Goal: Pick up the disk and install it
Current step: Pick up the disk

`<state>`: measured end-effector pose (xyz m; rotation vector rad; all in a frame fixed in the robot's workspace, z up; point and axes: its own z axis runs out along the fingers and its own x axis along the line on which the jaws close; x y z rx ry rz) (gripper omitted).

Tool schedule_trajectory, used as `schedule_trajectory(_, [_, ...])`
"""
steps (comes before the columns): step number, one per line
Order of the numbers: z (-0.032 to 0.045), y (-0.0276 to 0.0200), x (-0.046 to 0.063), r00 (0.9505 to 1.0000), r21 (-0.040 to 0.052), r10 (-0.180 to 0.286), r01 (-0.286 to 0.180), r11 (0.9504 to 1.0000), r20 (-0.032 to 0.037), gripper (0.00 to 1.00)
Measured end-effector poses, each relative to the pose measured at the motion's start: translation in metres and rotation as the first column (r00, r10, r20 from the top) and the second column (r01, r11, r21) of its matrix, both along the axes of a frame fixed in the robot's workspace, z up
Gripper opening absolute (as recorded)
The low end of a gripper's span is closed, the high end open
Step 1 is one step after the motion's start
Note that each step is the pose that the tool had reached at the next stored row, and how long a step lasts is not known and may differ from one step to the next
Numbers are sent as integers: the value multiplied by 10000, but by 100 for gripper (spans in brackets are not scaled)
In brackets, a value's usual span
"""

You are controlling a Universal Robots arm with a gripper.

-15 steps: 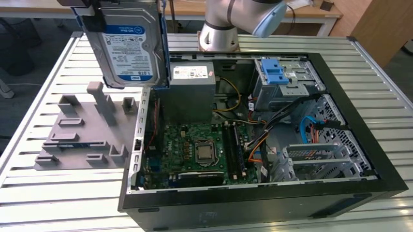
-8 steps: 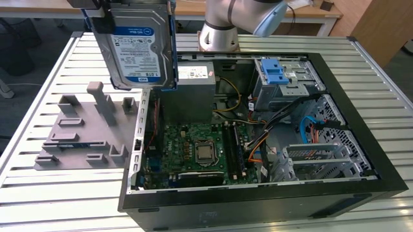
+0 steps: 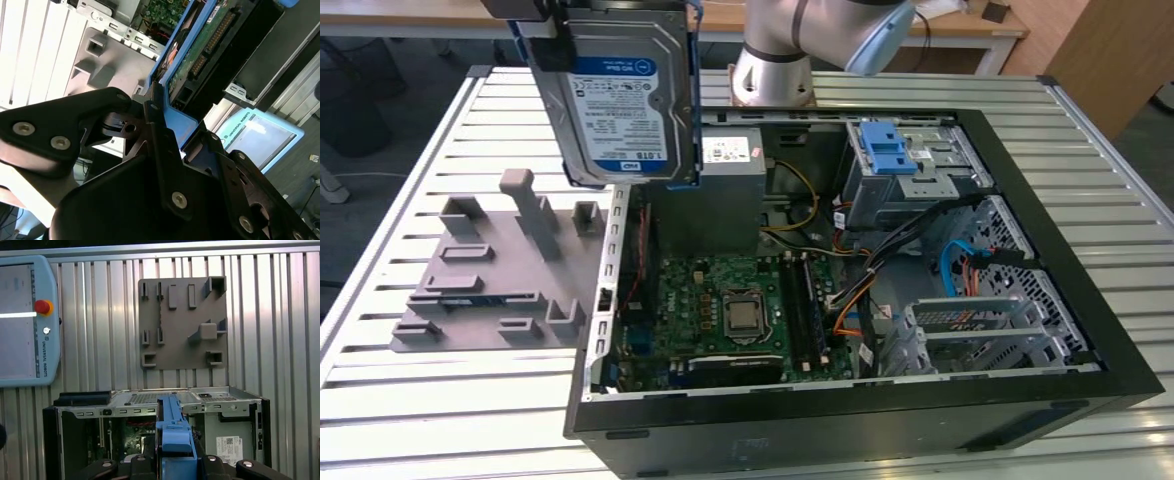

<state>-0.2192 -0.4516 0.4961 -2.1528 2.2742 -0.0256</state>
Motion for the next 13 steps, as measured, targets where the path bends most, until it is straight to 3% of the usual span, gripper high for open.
schedule_trajectory(13, [1,-26,130,10000,-1,0,0,10000,-1,37])
